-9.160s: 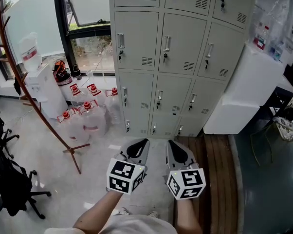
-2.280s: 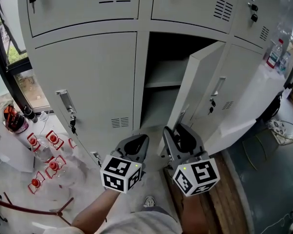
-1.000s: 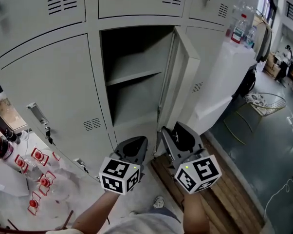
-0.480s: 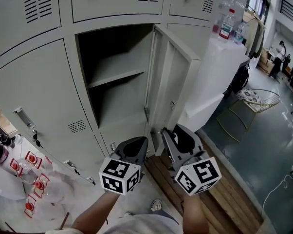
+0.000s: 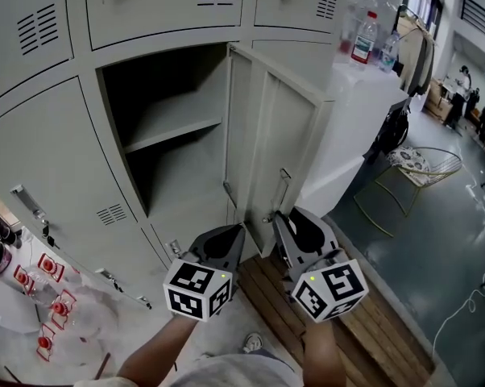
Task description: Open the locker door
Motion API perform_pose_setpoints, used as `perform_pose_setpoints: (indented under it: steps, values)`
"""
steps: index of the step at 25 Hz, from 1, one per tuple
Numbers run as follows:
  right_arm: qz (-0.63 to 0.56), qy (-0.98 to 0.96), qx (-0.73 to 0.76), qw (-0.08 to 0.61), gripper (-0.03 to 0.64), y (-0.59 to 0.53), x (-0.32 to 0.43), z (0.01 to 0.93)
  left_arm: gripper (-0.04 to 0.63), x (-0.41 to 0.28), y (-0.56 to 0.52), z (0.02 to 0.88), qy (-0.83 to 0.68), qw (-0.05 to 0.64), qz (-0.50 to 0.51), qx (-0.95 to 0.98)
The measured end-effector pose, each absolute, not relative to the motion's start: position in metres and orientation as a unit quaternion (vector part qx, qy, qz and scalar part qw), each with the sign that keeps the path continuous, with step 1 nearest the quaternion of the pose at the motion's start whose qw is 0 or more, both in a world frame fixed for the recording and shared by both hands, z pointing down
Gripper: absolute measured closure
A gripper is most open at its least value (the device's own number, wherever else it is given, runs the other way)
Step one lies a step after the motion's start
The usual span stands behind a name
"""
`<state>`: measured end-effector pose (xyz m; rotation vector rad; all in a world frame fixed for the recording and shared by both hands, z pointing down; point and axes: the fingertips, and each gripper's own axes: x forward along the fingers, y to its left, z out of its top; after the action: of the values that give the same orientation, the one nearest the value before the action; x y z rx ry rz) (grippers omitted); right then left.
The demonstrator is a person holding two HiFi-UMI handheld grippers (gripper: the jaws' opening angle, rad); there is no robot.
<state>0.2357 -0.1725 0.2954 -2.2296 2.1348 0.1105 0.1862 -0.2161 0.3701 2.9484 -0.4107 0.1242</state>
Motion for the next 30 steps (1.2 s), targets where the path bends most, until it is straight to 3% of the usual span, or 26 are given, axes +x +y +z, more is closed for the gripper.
perform_pose_setpoints:
  steps: [30]
  values:
    - [0.028, 0.674, -0.738, 0.033, 0.534, -0.177, 0.358, 0.299, 0.589, 0.263, -0.205, 0.376, -0.148, 0.076, 0.055, 0.985]
